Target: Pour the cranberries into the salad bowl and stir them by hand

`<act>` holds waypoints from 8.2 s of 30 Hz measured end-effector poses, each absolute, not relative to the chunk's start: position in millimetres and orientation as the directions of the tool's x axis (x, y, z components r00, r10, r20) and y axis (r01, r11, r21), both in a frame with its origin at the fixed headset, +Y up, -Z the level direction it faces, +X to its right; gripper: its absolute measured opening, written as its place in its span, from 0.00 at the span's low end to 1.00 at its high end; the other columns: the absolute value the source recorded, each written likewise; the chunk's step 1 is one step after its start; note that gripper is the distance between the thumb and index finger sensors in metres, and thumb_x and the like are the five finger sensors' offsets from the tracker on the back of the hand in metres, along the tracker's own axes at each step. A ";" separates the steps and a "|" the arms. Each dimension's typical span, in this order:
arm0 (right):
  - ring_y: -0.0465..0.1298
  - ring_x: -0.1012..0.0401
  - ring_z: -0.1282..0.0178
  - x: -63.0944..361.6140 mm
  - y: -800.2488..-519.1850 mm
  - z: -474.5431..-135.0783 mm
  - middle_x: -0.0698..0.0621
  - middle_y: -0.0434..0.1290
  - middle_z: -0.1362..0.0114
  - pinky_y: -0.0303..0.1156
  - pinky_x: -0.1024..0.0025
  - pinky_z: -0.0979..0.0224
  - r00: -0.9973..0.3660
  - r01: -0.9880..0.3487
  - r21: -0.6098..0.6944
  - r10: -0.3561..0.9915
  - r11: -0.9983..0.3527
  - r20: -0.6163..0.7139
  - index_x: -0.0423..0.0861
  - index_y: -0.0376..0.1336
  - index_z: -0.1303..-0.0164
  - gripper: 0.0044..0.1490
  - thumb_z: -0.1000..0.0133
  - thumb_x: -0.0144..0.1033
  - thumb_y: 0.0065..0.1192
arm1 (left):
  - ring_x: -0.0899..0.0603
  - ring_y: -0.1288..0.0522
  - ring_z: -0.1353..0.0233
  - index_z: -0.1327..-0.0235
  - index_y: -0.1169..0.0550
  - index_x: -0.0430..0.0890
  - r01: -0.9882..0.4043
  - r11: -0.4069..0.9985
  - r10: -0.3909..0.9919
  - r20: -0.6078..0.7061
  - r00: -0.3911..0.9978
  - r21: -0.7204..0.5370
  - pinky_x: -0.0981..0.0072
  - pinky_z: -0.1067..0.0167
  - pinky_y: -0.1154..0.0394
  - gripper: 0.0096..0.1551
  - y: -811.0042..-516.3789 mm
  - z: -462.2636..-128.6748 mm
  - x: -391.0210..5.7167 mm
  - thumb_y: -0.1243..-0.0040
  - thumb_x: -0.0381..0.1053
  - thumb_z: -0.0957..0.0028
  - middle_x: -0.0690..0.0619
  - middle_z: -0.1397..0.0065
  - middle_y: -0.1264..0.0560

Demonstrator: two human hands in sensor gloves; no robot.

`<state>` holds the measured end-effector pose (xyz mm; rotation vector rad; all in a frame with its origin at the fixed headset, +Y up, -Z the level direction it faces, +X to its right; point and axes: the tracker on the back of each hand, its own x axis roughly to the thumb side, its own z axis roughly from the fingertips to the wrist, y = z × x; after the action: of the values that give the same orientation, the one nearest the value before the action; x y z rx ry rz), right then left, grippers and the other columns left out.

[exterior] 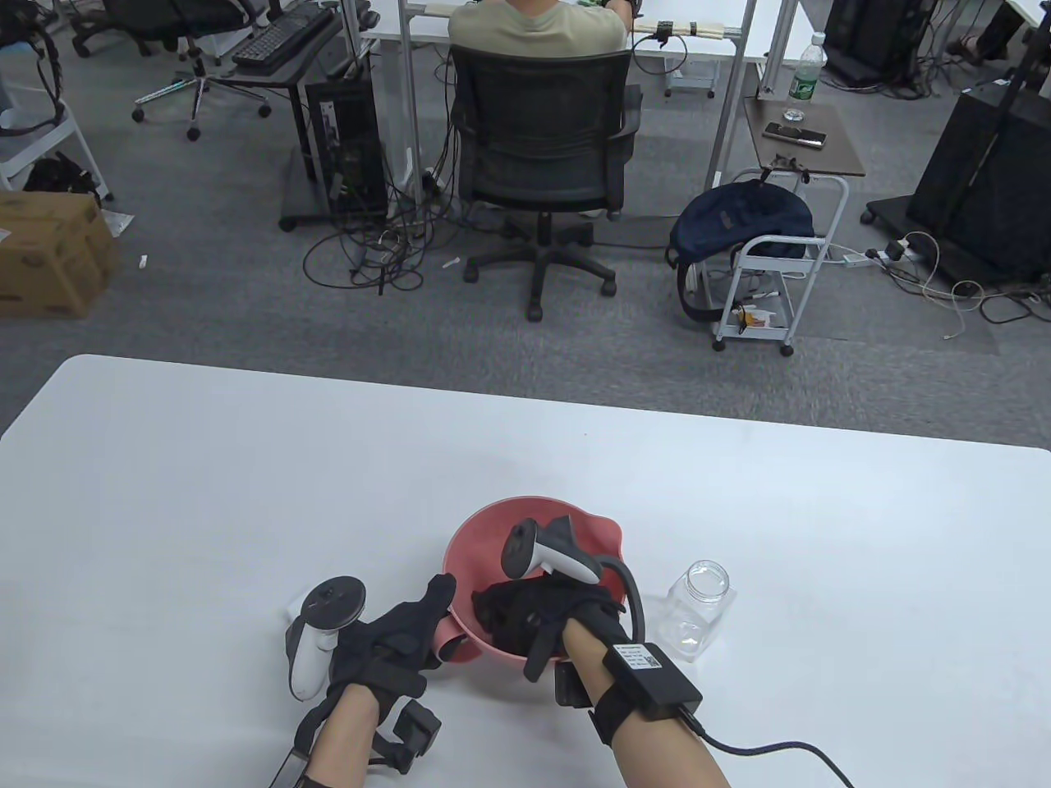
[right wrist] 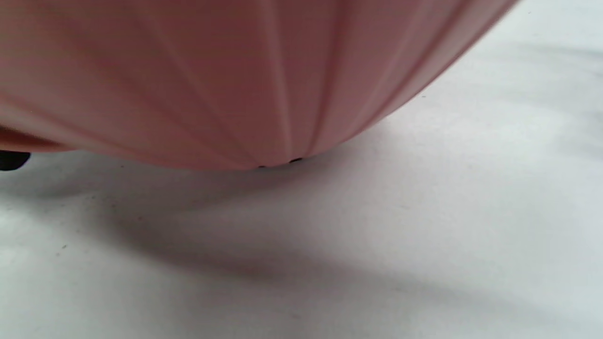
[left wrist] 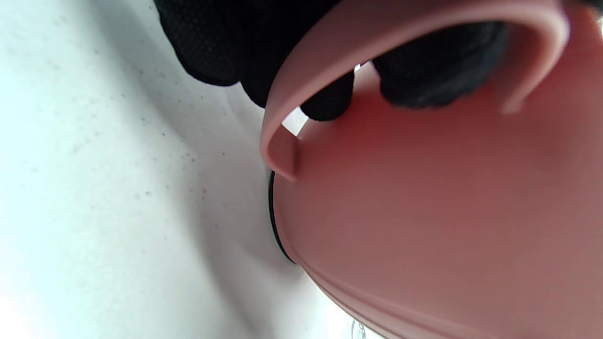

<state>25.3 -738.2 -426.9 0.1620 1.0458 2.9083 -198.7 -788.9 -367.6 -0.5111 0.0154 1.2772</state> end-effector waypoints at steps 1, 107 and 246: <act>0.70 0.83 0.17 25.3 -738.0 -426.7 0.93 0.61 0.16 0.78 0.77 0.19 -0.994 -0.007 0.638 0.077 -0.770 0.083 0.93 0.52 0.31 0.36 0.48 0.71 0.64 | 0.41 0.26 0.25 0.75 0.12 0.58 -0.914 0.195 0.907 -0.289 0.306 -0.356 0.51 0.27 0.29 0.44 -788.9 -367.6 -198.7 0.57 0.93 0.50 0.56 0.27 0.22; 0.74 0.62 0.25 22.1 -740.5 -428.0 0.43 0.48 0.11 0.79 0.71 0.31 -0.999 0.020 0.671 0.014 -0.741 0.045 0.50 0.39 0.13 0.62 0.43 0.79 0.56 | 0.42 0.26 0.25 0.75 0.13 0.58 -0.922 0.171 0.908 -0.308 0.285 -0.348 0.51 0.27 0.29 0.44 -790.9 -367.6 -199.8 0.58 0.93 0.50 0.56 0.27 0.22; 0.54 0.58 0.08 18.7 -739.0 -422.1 0.73 0.37 0.09 0.68 0.62 0.13 -0.996 0.086 0.631 -0.046 -0.771 0.080 0.81 0.42 0.20 0.47 0.44 0.71 0.64 | 0.42 0.26 0.25 0.75 0.13 0.58 -0.924 0.169 0.910 -0.305 0.280 -0.344 0.51 0.27 0.29 0.44 -795.5 -370.2 -200.4 0.58 0.93 0.50 0.56 0.27 0.22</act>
<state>18.7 -739.0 -422.1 0.0957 1.0813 3.0227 -200.4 -795.5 -370.2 -0.5132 0.0313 1.3036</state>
